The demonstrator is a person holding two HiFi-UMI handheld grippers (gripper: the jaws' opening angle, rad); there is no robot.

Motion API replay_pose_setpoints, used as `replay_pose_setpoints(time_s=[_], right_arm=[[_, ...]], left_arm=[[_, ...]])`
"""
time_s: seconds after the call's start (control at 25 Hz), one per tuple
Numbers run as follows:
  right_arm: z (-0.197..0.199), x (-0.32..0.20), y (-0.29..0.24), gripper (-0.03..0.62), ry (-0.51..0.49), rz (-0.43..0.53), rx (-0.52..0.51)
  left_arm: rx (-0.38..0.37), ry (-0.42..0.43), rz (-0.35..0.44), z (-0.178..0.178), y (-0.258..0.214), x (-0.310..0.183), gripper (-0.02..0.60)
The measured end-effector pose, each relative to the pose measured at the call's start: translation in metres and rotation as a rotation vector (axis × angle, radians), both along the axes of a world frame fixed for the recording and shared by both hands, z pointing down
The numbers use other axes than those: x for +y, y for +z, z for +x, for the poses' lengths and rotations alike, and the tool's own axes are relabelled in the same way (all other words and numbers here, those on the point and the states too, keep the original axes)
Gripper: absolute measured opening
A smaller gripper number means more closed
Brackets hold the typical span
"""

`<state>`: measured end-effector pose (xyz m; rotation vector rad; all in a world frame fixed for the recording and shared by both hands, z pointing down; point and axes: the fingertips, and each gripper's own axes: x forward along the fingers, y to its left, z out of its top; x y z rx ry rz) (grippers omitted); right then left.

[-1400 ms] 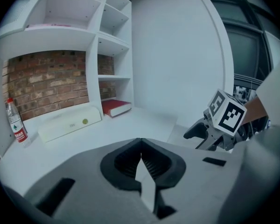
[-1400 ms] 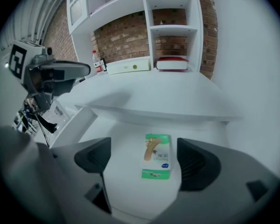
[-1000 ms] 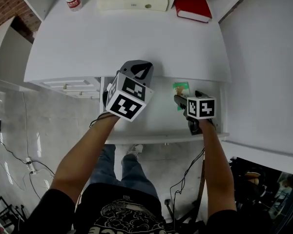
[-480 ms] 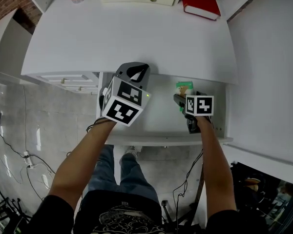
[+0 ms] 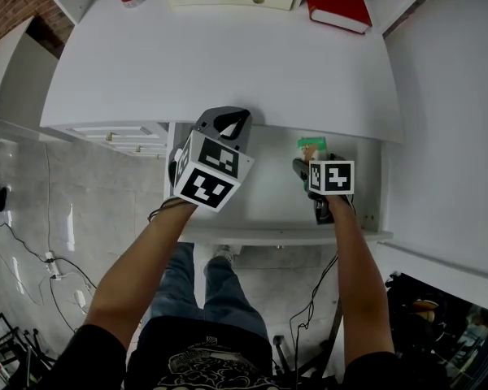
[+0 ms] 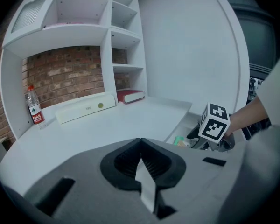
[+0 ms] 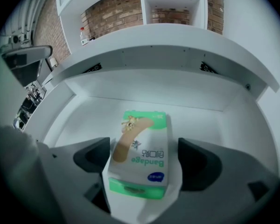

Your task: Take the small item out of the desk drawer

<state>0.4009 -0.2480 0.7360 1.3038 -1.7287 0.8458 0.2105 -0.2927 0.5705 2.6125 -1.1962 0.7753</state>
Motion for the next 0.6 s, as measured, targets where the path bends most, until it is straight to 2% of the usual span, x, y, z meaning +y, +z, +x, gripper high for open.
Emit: replay_pose_setpoints(time_s=[0.2, 0.32, 0.6], right_arm=[[0.0, 0.001, -0.001, 0.433, 0.002, 0.007, -0.005], [0.0, 0.004, -0.003, 0.359, 0.002, -0.001, -0.004], [0.001, 0.014, -0.007, 0.351, 0.023, -0.012, -0.012]], left_arm=[[-0.014, 0.008, 0.004, 0.002, -0.002, 0.0, 0.008], [-0.021, 0.013, 0.003, 0.003, -0.004, 0.002, 0.008], [-0.038, 0.022, 0.003, 0.0, -0.017, 0.007, 0.008]])
